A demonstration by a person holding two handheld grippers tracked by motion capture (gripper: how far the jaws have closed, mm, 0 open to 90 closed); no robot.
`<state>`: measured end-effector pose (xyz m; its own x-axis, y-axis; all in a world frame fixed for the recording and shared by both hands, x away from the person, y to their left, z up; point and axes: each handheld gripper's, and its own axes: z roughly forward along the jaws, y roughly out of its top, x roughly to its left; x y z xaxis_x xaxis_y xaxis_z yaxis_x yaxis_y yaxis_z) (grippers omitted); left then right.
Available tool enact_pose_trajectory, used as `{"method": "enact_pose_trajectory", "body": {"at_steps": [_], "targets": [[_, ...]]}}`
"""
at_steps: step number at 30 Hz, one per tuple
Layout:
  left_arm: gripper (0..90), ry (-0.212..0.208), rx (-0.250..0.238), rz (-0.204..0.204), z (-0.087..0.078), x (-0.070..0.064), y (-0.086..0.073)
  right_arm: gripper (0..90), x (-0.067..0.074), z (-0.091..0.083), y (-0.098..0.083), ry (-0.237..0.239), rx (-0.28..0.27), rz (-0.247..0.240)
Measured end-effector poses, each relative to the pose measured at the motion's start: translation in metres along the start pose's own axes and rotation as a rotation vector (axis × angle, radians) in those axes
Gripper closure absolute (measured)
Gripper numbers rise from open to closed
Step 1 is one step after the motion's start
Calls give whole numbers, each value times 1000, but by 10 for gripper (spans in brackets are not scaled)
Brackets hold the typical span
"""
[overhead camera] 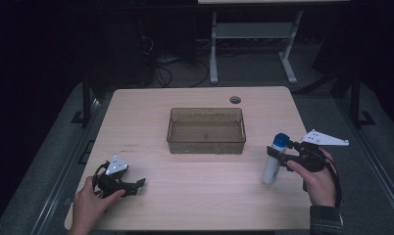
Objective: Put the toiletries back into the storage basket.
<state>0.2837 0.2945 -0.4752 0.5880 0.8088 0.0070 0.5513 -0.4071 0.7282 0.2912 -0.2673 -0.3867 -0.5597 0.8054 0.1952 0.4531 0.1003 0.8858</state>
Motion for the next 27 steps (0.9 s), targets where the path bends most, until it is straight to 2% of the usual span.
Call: {"method": "enact_pose_trajectory", "body": {"at_steps": [27], "targets": [[128, -1, 3, 1, 0, 0, 0, 350, 12, 8, 39, 12, -85, -55]]}}
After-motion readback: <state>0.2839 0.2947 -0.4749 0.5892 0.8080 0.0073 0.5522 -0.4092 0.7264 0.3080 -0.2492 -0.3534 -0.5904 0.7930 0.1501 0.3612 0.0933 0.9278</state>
